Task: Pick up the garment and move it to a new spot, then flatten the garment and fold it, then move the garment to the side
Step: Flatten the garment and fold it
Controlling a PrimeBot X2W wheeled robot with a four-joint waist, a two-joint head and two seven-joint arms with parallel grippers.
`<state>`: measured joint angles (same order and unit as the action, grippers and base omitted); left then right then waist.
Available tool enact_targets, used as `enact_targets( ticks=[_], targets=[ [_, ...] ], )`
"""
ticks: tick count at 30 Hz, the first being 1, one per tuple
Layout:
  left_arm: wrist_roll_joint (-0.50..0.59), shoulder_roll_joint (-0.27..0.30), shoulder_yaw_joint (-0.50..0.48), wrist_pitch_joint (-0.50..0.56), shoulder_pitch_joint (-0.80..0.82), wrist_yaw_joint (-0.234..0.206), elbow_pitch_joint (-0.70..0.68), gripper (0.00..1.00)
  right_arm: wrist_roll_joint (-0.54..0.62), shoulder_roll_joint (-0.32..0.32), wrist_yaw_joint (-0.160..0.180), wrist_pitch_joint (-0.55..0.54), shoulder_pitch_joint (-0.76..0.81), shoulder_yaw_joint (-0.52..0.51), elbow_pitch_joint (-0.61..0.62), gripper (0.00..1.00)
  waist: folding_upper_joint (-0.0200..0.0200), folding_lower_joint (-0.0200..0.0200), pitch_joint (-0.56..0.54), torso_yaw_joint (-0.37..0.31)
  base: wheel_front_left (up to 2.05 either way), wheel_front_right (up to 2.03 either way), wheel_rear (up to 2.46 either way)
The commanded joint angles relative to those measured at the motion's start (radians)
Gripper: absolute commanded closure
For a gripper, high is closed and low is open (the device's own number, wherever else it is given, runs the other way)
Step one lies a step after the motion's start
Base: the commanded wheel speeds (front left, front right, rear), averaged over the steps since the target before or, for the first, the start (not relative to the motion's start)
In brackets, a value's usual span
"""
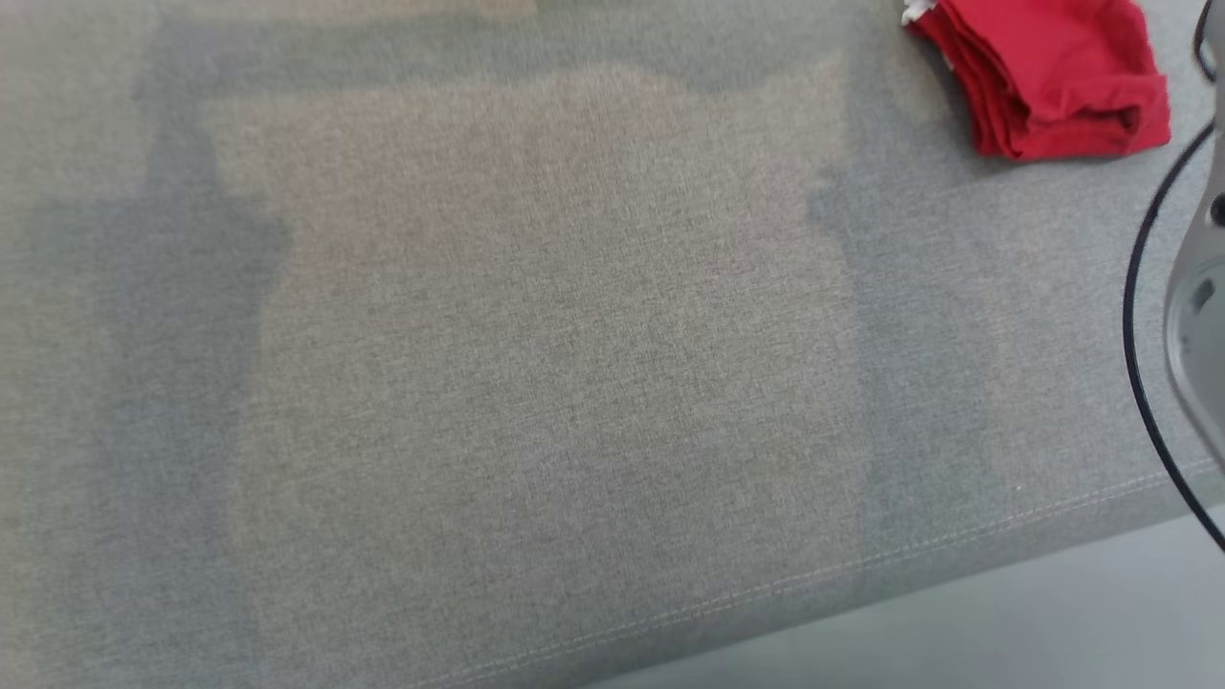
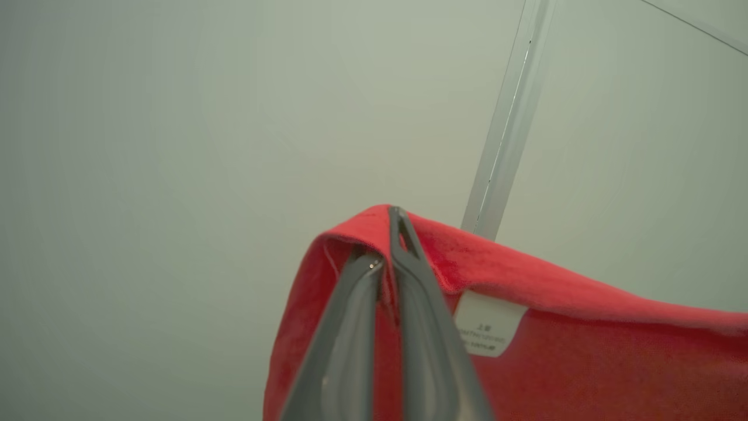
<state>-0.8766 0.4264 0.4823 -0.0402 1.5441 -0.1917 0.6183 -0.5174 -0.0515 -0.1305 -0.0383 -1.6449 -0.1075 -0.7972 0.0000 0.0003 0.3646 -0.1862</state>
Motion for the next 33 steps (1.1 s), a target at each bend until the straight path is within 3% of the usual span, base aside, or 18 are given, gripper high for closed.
enact_targets(
  ticks=[1,4,7,16,27,33],
  targets=[
    [0.01,0.001,-0.002,-0.02,0.036,0.007,0.019,1.0,0.024,0.001,0.0,0.032,-0.025,0.009,-0.025,1.0,0.0,-0.0003,0.087,-0.02,0.0,0.0,0.0],
    [0.052,-0.005,0.001,-0.106,0.112,0.016,0.078,1.0,0.06,-0.001,0.0,0.14,-0.099,0.016,-0.107,1.0,0.0,-0.0003,0.135,-0.025,0.0,0.0,0.0],
    [0.076,-0.017,-0.014,-0.183,0.172,0.033,0.154,1.0,0.008,0.0,0.0,0.239,-0.164,0.047,-0.192,1.0,0.0,-0.0003,0.194,-0.03,0.0,0.0,0.0],
    [0.093,-0.021,-0.025,-0.218,0.177,0.079,0.286,1.0,-0.164,-0.002,0.0,0.289,-0.176,0.236,-0.293,1.0,0.0,-0.0003,0.25,-0.047,0.0,0.0,0.0],
    [0.164,-0.02,-0.092,-0.224,0.195,0.133,0.238,1.0,-0.268,0.0,0.0,0.304,-0.176,0.293,-0.274,1.0,0.0,-0.0003,0.282,-0.061,0.0,0.0,0.0],
    [0.17,-0.001,-0.127,-0.224,0.126,0.19,0.266,1.0,-0.37,0.001,0.0,0.304,-0.087,0.443,-0.202,1.0,0.0,-0.0003,0.286,-0.066,0.0,0.0,0.0]
  ],
)
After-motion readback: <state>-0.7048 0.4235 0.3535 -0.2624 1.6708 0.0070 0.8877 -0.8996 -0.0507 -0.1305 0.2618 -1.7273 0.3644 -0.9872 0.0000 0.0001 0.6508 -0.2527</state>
